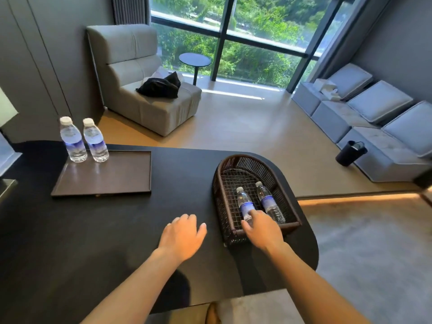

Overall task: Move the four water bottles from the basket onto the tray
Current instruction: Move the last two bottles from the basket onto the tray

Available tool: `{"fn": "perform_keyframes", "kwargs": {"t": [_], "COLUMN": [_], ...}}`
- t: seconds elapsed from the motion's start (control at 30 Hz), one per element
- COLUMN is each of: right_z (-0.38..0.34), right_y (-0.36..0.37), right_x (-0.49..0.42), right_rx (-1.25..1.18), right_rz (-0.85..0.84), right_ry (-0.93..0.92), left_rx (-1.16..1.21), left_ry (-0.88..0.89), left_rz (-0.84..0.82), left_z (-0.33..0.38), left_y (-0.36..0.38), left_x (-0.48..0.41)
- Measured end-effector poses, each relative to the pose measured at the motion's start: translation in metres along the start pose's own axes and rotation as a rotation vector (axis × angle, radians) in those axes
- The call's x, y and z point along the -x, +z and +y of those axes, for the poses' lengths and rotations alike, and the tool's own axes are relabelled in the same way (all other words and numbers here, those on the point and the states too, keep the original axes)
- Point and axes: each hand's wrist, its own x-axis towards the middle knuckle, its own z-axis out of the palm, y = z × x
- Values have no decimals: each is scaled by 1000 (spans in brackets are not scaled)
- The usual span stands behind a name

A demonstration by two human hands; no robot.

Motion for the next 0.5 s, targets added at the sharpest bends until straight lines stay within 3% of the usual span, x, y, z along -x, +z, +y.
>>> {"fn": "perform_keyframes", "kwargs": {"t": [0.2, 0.5], "right_z": [84, 164], "right_y": [-11, 1], "right_x": [-59, -164], "right_rx": [-56, -33], "right_rz": [-9, -181], "right_ry": [38, -9], "left_rx": [15, -30], "left_ry": [4, -85], "left_rz": [-25, -184], "left_z": [78, 153], "left_y": [38, 102], "left_x": [-68, -147]}}
